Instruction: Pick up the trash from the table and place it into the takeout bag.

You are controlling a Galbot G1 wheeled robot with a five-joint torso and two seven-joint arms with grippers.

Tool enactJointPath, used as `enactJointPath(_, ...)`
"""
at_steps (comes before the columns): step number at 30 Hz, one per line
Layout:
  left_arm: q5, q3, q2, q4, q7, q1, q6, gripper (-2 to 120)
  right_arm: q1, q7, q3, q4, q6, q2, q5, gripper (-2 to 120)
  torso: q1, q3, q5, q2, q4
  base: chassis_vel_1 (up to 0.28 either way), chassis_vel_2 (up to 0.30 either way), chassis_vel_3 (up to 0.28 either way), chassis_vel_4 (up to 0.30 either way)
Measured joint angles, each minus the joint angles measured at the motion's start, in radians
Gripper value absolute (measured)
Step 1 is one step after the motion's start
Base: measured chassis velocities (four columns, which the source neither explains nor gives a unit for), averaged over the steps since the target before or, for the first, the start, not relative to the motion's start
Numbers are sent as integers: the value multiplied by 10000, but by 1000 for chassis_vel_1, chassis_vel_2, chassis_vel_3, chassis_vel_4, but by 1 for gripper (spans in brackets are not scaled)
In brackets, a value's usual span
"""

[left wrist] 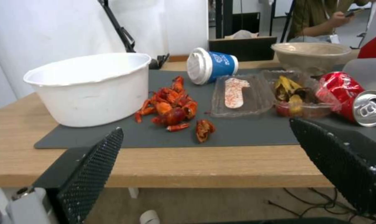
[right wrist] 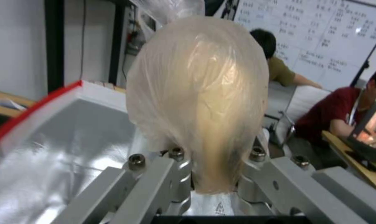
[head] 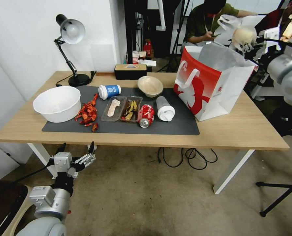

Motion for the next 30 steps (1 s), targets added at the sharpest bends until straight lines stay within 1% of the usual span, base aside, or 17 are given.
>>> enactJointPath(3,-40,-9,0,-66,6,62,-12,100,591,295,-727,-349,-549,95,-105,10,0,0,0,0,0,0,0,0,0)
enactJointPath(4,-40,-9,0,-66,6,62,-12,100,591,295,-727,-349,-549,95,-105,10,0,0,0,0,0,0,0,0,0)
enactJointPath(7,-64,-37,-9,-111,-26,83,-14,100,1073,664,-1296,-482,-900,219,-201,22,0,-1,-1,1,-1,0,0,0,0)
enactJointPath(8,-64,-37,-9,-111,-26,83,-14,100,1073,664,-1296,-482,-900,219,-201,22,0,-1,-1,1,-1,0,0,0,0)
enactJointPath(10,-72,-49,9,-112,-27,93,-14,100,1330,695,-1406,-600,-998,318,-238,32,0,-1,-2,1,-1,0,0,0,0)
enactJointPath(12,-74,-50,13,-116,-27,96,-14,100,1416,695,-1454,-643,-1041,335,-239,36,0,-1,-3,1,0,0,0,0,0)
enactJointPath(14,-110,-77,21,-141,-27,98,-15,100,1629,661,-1616,-712,-1177,366,-268,49,0,-1,-2,1,-2,0,0,0,0)
enactJointPath(15,-110,-77,21,-141,-27,98,-15,100,1629,661,-1616,-712,-1177,366,-268,49,0,-1,-2,1,-2,0,0,0,0)
enactJointPath(17,-133,-94,26,-142,-27,93,-15,100,1687,586,-1650,-719,-1267,391,-288,57,-1,-1,-2,1,-2,0,0,0,0)
enactJointPath(18,-141,-102,29,-142,-27,91,-14,100,1702,528,-1658,-739,-1299,418,-304,64,-2,-2,-2,2,-1,0,0,0,0)
enactJointPath(19,-141,-102,29,-142,-27,91,-14,100,1702,528,-1658,-739,-1299,418,-304,64,-2,-2,-2,2,-1,0,0,0,0)
enactJointPath(21,-143,-111,28,-141,-27,89,-13,100,1694,411,-1659,-770,-1332,439,-373,72,-2,-2,-2,4,-1,0,0,0,0)
enactJointPath(22,-143,-111,28,-141,-27,89,-13,100,1694,411,-1659,-770,-1332,439,-373,72,-2,-2,-2,4,-1,0,0,0,0)
enactJointPath(25,-154,-132,17,-140,-29,85,-7,100,1517,226,-1586,-795,-1358,478,-566,91,-2,-1,0,4,-1,0,0,0,0)
enactJointPath(26,-154,-132,17,-140,-29,85,-7,100,1517,226,-1586,-795,-1358,478,-566,91,-2,-1,0,4,-1,0,0,0,0)
enactJointPath(28,-157,-135,10,-140,-29,82,-5,100,1427,198,-1516,-795,-1356,496,-588,97,-2,-2,0,3,-1,0,0,0,0)
enactJointPath(30,-165,-139,1,-145,-29,80,-1,100,1310,190,-1414,-762,-1308,511,-610,99,-2,-2,0,3,-1,0,0,0,0)
